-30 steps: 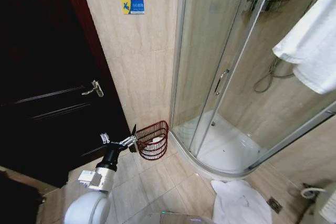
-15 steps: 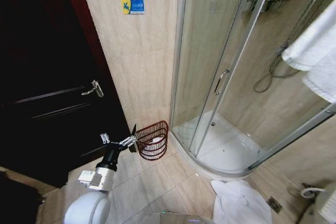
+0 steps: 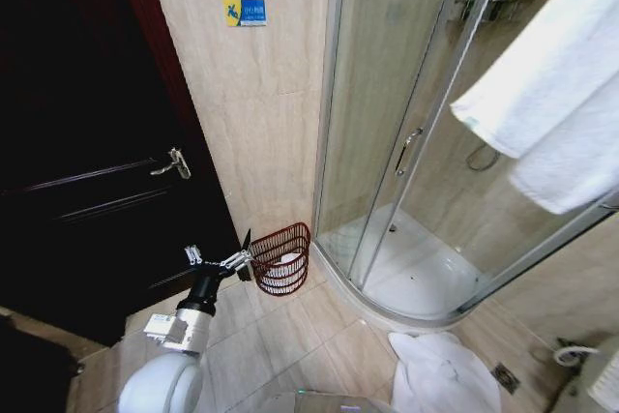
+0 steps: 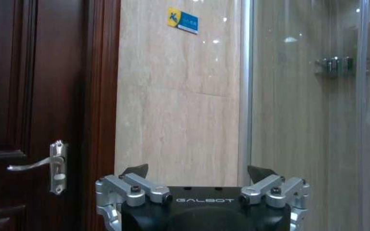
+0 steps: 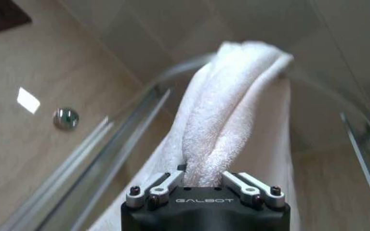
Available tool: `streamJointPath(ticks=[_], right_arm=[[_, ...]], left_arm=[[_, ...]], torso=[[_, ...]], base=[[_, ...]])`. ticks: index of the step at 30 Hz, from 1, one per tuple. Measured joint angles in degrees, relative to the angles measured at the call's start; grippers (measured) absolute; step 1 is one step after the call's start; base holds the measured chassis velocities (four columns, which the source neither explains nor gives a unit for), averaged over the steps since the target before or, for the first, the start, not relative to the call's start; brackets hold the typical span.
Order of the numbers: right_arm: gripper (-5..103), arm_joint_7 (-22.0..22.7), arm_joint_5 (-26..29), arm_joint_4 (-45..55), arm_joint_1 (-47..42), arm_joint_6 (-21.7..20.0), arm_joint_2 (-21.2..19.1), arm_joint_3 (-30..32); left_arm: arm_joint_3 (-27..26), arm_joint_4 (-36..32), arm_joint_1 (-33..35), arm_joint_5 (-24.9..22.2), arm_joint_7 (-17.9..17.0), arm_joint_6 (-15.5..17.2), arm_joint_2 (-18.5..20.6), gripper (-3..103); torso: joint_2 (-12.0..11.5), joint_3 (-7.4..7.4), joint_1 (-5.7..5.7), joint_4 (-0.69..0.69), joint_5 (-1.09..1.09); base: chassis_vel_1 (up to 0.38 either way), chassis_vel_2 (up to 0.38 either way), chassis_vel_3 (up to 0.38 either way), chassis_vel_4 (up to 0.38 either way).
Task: Discard the used towel into the hamper.
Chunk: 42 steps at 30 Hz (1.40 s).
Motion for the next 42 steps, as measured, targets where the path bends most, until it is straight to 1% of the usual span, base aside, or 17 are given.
streamJointPath(ticks=[3, 4, 7, 8, 12, 13, 14, 15, 16, 19, 20, 24, 25, 29, 35, 37, 42], right_arm=[[11, -0.13, -1.18, 2.23, -7.81, 1.05, 3.8, 4.89], [11, -0.13, -1.18, 2.23, -7.81, 1.05, 3.8, 4.89], [11, -1.02, -2.4, 4.21, -14.34, 2.68, 7.5, 9.85], [11, -1.02, -2.4, 4.21, -14.34, 2.68, 7.5, 9.85], [11, -1.76, -3.58, 6.26, -20.38, 4.49, 11.92, 13.3], [11, -1.76, -3.58, 6.26, -20.38, 4.49, 11.92, 13.3], [11, -1.97, -3.82, 6.9, -22.0, 4.83, 13.33, 13.89], [11, -2.37, -4.34, 7.84, -24.34, 5.49, 15.87, 14.51], [11, -2.37, -4.34, 7.84, -24.34, 5.49, 15.87, 14.51], [11, -2.78, -6.6, 9.89, -28.23, 7.8, 21.91, 14.32], [11, -2.78, -6.6, 9.89, -28.23, 7.8, 21.91, 14.32], [11, -2.69, -10.37, 11.08, -30.54, 10.89, 28.05, 12.32], [11, -2.69, -10.37, 11.08, -30.54, 10.89, 28.05, 12.32], [11, -2.0, -14.14, 11.7, -31.97, 15.16, 32.96, 9.69], [11, -1.14, -15.97, 12.36, -33.01, 18.65, 35.69, 8.64], [11, -0.53, -16.73, 12.19, -33.03, 20.75, 36.66, 8.33], [11, -0.81, -18.92, 11.97, -34.63, 23.5, 39.18, 6.69]], left_arm=[[0.0, 0.0, 0.0, 0.0, 0.0, 0.0, 0.01, 100], [0.0, 0.0, 0.0, 0.0, 0.0, 0.0, 0.01, 100], [0.0, 0.0, 0.0, 0.0, 0.0, 0.0, 0.0, 100], [0.0, 0.0, 0.0, 0.0, 0.0, 0.0, 0.0, 100], [0.0, 0.0, 0.0, 0.0, 0.0, 0.0, -0.01, 100], [0.0, 0.0, 0.0, 0.0, 0.0, 0.0, -0.01, 100], [0.0, 0.0, 0.0, 0.0, 0.0, 0.0, 0.0, 100], [0.0, 0.0, 0.0, 0.0, 0.0, 0.0, -0.01, 100], [0.0, 0.0, 0.0, 0.0, 0.0, 0.0, -0.01, 100], [0.0, 0.0, 0.0, 0.0, 0.0, 0.0, 0.0, 100], [0.0, 0.0, 0.0, 0.0, 0.0, 0.0, 0.0, 100], [0.0, 0.0, 0.0, 0.0, 0.0, 0.0, 0.0, 100], [0.0, 0.0, 0.0, 0.0, 0.0, 0.0, 0.0, 100], [0.0, 0.0, 0.0, 0.0, 0.0, 0.0, 0.0, 100], [0.0, 0.0, 0.0, 0.0, 0.0, 0.0, 0.0, 100], [0.0, 0.0, 0.0, 0.0, 0.0, 0.0, 0.0, 100], [0.0, 0.0, 0.0, 0.0, 0.0, 0.0, 0.0, 100]], torso=[[0.0, 0.0, 0.0, -0.01, 0.02], [0.0, 0.0, 0.0, -0.01, 0.02], [0.0, 0.0, 0.0, -0.01, -0.02], [0.0, 0.0, 0.0, -0.01, -0.02], [0.0, 0.0, 0.0, -0.01, -0.04], [0.0, 0.0, 0.0, -0.01, -0.04], [0.0, 0.0, 0.0, -0.01, -0.02], [0.0, 0.0, 0.0, -0.01, 0.01], [0.0, 0.0, 0.0, -0.01, 0.01], [0.0, 0.0, 0.0, -0.01, -0.02], [0.0, 0.0, 0.0, -0.01, -0.02], [0.0, 0.0, 0.0, -0.01, 0.0], [0.0, 0.0, 0.0, -0.01, 0.0], [0.0, 0.0, 0.0, -0.01, 0.01], [0.0, 0.01, 0.0, -0.01, 0.01], [-0.01, 0.01, 0.01, -0.01, 0.01], [-0.01, 0.0, 0.0, -0.01, -0.01]], base=[[0.0, 0.0, 0.0, 0.0], [0.0, 0.0, 0.0, 0.0], [0.0, 0.0, 0.0, 0.0], [0.0, 0.0, 0.0, 0.0], [0.0, 0.0, 0.0, 0.0], [0.0, 0.0, 0.0, 0.0], [0.0, 0.0, 0.0, 0.0], [0.0, 0.0, 0.0, 0.0], [0.0, 0.0, 0.0, 0.0], [0.0, 0.0, 0.0, 0.0], [0.0, 0.0, 0.0, 0.0], [0.0, 0.0, 0.0, 0.0], [0.0, 0.0, 0.0, 0.0], [0.0, 0.0, 0.0, 0.0], [0.0, 0.0, 0.0, 0.0], [0.0, 0.0, 0.0, 0.0], [0.0, 0.0, 0.0, 0.0]])
